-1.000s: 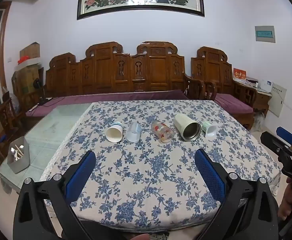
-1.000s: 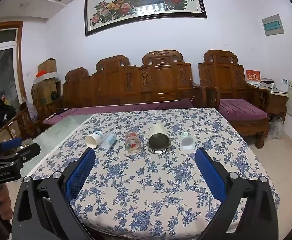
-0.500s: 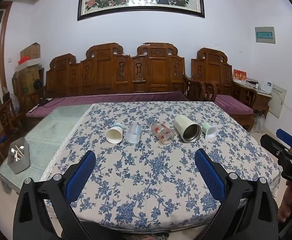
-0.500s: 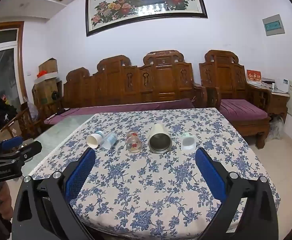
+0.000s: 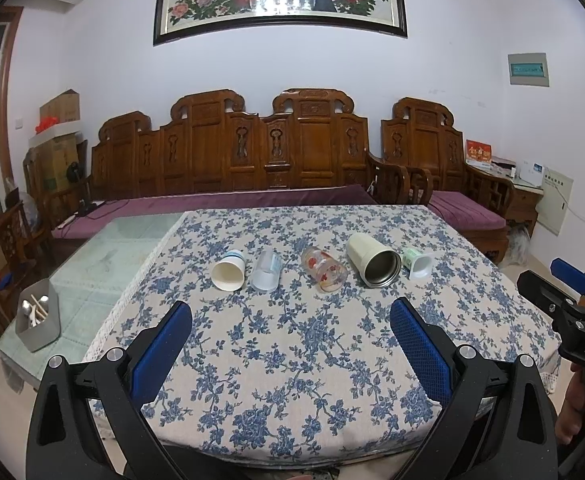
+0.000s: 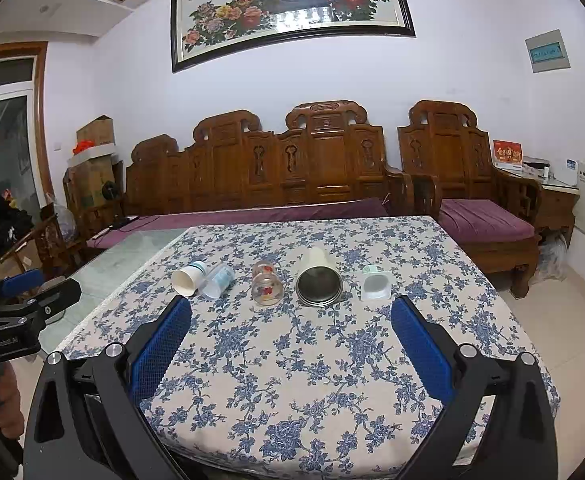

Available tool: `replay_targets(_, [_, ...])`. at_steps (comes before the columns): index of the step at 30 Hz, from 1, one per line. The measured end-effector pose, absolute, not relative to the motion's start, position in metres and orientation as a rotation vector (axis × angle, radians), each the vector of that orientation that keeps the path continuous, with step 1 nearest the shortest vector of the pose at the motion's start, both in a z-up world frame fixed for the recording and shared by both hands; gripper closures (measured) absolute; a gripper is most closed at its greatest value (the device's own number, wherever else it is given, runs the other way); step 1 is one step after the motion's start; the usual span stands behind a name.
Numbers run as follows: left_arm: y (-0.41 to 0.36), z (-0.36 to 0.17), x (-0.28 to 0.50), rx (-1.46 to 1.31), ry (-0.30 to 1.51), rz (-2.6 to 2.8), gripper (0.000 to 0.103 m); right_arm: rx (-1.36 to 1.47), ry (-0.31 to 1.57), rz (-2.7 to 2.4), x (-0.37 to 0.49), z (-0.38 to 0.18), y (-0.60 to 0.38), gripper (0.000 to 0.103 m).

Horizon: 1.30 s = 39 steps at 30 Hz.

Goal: Flip cup upside down

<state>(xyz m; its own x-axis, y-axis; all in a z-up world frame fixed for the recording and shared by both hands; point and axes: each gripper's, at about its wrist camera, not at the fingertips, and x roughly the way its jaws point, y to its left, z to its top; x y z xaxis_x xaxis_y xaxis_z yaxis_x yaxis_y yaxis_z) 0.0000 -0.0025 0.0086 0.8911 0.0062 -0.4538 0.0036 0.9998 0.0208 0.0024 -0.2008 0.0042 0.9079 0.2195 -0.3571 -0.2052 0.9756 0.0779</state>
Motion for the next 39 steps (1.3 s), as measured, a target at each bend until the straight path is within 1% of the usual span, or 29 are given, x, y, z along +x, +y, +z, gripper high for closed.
replay_targets(39, [-0.0037, 0.0144, -0.0048, 0.025, 0.455, -0.002, 0.008, 0.041, 0.372, 0.222, 0.0010, 0.0034, -0.1995, 0.002])
